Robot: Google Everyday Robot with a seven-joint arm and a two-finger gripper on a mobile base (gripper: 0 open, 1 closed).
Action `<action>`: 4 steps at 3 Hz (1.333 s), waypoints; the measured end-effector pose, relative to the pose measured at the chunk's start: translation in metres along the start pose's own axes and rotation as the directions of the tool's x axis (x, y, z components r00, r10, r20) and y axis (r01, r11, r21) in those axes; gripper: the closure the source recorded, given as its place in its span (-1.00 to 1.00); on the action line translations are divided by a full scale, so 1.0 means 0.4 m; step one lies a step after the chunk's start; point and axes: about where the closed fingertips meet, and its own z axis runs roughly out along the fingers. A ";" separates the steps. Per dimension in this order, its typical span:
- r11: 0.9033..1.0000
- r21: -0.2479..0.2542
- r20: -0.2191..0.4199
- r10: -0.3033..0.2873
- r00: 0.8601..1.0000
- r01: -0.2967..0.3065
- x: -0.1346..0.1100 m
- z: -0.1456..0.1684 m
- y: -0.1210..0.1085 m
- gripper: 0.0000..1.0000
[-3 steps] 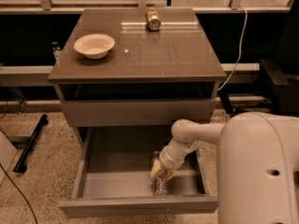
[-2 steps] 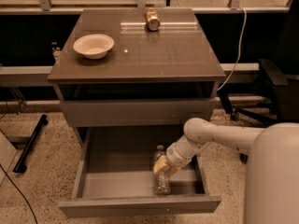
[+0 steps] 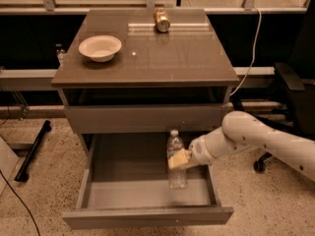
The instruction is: Pick water bottle from middle drawer and place on counter
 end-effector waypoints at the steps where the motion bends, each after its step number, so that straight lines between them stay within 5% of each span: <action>1: 0.993 0.018 0.065 -0.121 0.991 0.120 -0.026 -0.116 0.070 1.00; 2: 0.952 0.100 0.184 -0.305 0.934 0.291 -0.103 -0.301 0.135 1.00; 3: 0.904 0.163 0.237 -0.425 0.874 0.395 -0.159 -0.406 0.179 1.00; 4: 0.846 0.254 0.272 -0.528 0.804 0.469 -0.227 -0.536 0.227 1.00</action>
Offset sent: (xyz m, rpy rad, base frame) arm 0.0274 -0.0573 0.1933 -0.0415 -0.5287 0.0965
